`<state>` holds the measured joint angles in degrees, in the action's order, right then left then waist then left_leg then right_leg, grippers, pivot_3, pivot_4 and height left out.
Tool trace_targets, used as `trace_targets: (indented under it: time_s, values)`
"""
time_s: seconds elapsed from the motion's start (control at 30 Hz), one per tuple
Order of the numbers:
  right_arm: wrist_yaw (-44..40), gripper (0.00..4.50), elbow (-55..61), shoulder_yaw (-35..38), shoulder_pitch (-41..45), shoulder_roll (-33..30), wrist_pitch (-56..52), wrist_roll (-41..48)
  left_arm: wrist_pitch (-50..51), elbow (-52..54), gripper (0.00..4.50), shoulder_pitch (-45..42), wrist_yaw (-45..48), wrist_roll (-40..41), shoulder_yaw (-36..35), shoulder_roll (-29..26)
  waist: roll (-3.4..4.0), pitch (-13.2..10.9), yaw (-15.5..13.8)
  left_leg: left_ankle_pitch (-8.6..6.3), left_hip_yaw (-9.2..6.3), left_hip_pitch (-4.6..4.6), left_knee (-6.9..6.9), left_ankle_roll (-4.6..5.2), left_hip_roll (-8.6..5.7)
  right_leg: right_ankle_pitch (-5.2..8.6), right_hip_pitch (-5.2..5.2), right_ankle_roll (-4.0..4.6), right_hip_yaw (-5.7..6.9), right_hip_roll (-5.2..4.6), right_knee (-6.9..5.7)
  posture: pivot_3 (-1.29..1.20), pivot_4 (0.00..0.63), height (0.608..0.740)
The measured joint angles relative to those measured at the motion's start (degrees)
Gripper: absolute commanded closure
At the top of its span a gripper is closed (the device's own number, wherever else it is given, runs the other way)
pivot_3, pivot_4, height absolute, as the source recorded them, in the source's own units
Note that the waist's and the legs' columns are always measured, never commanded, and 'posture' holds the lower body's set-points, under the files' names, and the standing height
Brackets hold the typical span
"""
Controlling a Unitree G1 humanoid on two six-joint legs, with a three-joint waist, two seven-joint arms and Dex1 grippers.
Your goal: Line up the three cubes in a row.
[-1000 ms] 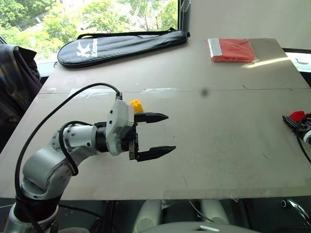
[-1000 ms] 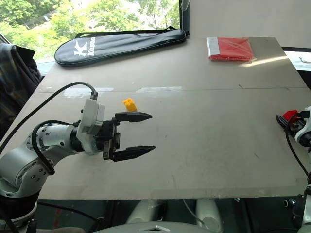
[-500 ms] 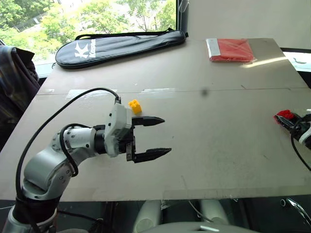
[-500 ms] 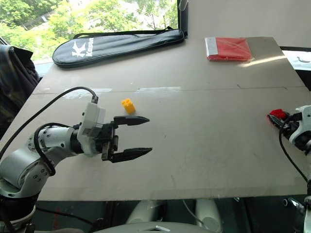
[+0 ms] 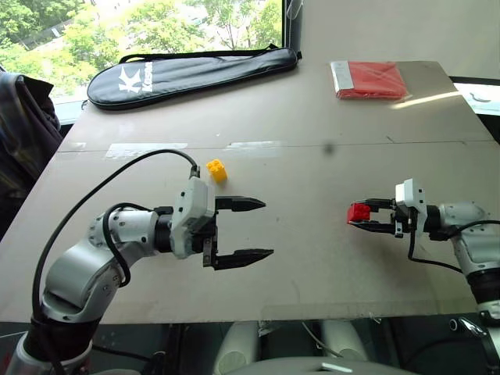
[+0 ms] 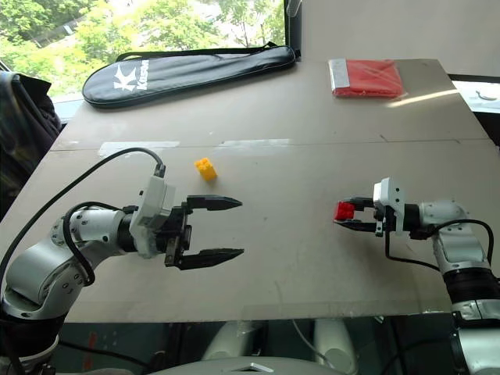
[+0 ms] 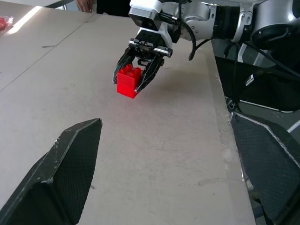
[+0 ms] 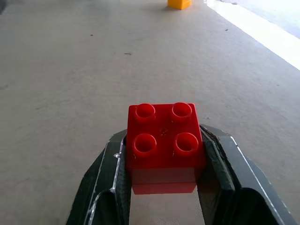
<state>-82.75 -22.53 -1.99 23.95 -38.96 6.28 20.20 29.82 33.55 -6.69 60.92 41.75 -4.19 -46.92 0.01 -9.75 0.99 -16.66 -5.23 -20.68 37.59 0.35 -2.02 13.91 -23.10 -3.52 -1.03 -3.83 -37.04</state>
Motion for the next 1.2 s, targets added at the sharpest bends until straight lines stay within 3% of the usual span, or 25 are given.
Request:
trace_targets:
  time_s: [0.13,0.47,1.07,1.2]
  values:
    - [-6.01,3.16,-8.82,-1.89,7.47,0.12,1.60,0.49,-0.46,1.23,0.00,3.55,-1.30,-1.00,-1.13,-0.04,-0.03,-0.03,0.02,0.00,0.04,-0.03,0.00,-0.01,0.03,-0.03,-0.05,0.05,-0.02,-0.01,0.00,0.00,0.150,0.740]
    - [-6.59,3.16,-20.49,-18.24,17.65,0.54,10.43,3.47,-1.58,1.80,0.00,4.64,-2.14,-1.19,-2.19,-0.03,-0.05,-0.03,0.03,0.00,0.09,-0.06,0.00,-0.02,0.04,-0.09,-0.11,0.12,0.00,-0.05,0.00,0.00,0.150,0.740]
    - [-6.69,3.16,-33.22,-25.64,22.86,0.46,18.92,7.09,-3.00,1.81,0.00,4.67,-1.95,-1.81,-2.20,-0.04,-0.04,-0.03,0.07,0.00,0.08,-0.07,-0.01,-0.02,0.04,-0.10,-0.13,0.14,0.02,-0.06,0.00,0.00,0.150,0.740]
    - [-6.72,1.21,-33.88,-27.71,23.72,0.04,19.28,7.41,-3.05,1.80,0.00,4.51,-1.83,-2.19,-2.17,-0.04,-0.04,-0.03,0.02,0.00,0.08,-0.07,-0.01,-0.02,0.04,-0.11,-0.14,0.14,0.03,-0.05,-0.01,0.00,0.150,0.740]
